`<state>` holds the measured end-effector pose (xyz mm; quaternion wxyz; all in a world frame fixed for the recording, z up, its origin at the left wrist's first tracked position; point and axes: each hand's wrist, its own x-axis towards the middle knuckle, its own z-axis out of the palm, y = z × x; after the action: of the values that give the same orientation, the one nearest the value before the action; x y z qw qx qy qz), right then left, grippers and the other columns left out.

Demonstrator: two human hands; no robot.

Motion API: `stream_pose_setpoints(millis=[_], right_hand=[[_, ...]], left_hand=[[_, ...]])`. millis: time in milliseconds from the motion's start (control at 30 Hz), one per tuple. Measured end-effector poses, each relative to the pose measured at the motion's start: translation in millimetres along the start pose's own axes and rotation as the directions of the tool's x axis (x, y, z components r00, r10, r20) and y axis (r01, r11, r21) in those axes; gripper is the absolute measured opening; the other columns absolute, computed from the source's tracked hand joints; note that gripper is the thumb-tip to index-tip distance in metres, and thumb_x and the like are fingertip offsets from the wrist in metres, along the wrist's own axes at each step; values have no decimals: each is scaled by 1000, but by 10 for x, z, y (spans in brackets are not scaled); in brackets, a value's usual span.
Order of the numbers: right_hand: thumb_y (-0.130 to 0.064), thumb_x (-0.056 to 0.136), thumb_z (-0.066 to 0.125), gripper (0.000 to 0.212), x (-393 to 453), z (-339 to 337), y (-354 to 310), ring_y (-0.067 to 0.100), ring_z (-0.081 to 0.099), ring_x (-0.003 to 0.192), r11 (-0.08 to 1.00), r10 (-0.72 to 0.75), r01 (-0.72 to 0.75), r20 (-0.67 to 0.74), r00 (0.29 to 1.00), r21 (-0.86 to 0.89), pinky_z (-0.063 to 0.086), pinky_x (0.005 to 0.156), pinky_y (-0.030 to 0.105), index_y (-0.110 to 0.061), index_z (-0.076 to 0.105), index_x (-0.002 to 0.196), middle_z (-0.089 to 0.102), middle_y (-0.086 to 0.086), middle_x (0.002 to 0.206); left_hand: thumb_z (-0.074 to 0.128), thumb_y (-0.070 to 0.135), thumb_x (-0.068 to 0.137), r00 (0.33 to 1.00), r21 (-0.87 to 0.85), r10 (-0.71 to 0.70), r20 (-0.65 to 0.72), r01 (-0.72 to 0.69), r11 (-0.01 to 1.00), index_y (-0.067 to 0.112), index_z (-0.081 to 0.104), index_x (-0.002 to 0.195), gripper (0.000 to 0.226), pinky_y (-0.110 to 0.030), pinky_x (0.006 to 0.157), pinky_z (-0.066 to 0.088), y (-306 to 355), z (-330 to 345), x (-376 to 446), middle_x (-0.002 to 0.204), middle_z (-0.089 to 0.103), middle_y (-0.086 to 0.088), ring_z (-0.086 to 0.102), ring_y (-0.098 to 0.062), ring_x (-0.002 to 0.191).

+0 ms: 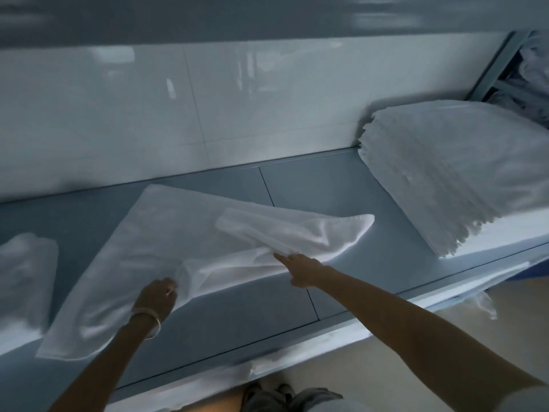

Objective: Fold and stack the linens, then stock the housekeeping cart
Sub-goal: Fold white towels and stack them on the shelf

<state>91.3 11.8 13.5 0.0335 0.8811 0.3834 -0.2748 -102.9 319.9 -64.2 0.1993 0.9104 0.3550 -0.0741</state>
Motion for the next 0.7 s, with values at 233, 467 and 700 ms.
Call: stream_pose_setpoints(millis=[233, 467, 700], right_hand=[[-8, 89, 54, 86, -58, -95, -2, 30, 34, 134, 989, 146, -147, 40, 988, 30, 44, 96, 43, -22, -3, 151, 21, 15, 153], [-4, 91, 41, 55, -78, -299, -83, 28, 47, 120, 988, 134, -144, -154, 979, -57, 43, 92, 37, -18, 34, 143, 51, 11, 131], [-17, 88, 60, 76, 139, -455, -719, 30, 6, 146, 769, -479, 327, -157, 864, -549, 22, 112, 47, -42, 19, 147, 8, -7, 159]], left_hand=[[79, 24, 75, 955, -394, -157, 253, 250, 884, -4, 40, 135, 76, -39, 97, 41, 783, -287, -150, 130, 51, -24, 52, -36, 116], [70, 12, 70, 899, -432, 384, 210, -267, 861, 0, 58, 123, 56, -26, 88, 42, 890, -250, -279, 124, 57, -17, 57, -29, 111], [50, 37, 71, 400, 139, 871, 285, -916, 376, 29, 71, 85, 27, -19, 81, 41, 940, -198, -546, 142, 45, 7, 36, -10, 124]])
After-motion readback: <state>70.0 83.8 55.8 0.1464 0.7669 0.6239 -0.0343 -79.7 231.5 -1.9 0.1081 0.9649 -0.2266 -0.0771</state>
